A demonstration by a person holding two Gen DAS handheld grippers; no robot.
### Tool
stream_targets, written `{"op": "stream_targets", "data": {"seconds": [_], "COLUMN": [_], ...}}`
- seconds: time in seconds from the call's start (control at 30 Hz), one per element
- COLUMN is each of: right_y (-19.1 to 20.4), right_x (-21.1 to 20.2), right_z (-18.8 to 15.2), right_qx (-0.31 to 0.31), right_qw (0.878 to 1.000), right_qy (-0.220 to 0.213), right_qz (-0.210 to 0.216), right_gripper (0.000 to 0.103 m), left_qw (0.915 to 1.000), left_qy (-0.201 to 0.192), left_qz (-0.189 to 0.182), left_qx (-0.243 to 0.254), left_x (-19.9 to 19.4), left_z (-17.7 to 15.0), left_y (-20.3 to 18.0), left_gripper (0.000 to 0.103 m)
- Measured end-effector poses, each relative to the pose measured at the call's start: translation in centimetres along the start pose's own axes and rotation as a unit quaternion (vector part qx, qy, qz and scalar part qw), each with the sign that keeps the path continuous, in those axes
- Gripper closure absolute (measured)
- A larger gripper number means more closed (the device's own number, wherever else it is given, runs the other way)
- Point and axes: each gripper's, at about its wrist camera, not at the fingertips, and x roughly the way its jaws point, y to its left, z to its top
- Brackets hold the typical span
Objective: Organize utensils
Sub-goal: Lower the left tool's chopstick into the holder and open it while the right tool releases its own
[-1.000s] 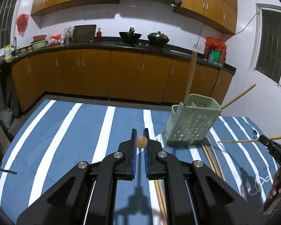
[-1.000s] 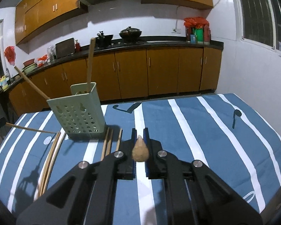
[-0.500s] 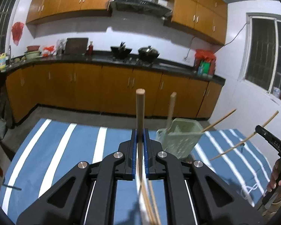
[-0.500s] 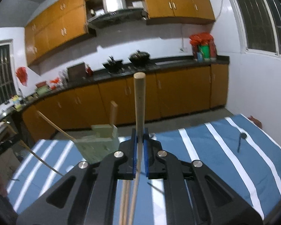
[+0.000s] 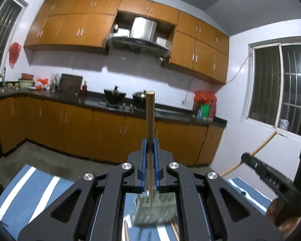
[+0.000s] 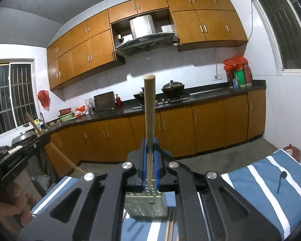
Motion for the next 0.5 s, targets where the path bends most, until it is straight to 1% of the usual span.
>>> {"op": "stream_targets", "data": {"seconds": [0.1,0.2,0.33,0.5], "right_y": [0.3,0.2,0.2,0.9], "right_x": [1.9,3.9,6.1,7.1], "right_z": [-0.2,-0.8,-2.1,-3.6], "right_qx": [-0.006,-0.008,-0.005,-0.013], "right_qw": [1.0,0.999,0.998,0.996], "right_qy": [0.012,0.034,0.063,0.085], "right_qz": [-0.002,-0.006,-0.008,-0.01], "right_gripper": [0.095,0.095,0.095,0.093], "left_qw": [1.0,0.9997,0.9989,0.9972], "left_qy": [0.0,0.018,0.043,0.071], "left_qz": [0.005,0.013,0.011,0.002], "left_qx": [0.0,0.012,0.018,0.021], "left_x": [2.0,3.9,6.0,7.3], "left_z": [-0.3,-1.8,-3.6,-4.9], "left_y": [-0.4,-0.8,-0.8,-1.0], "left_gripper": [0.096,0.096,0.096,0.096]}}
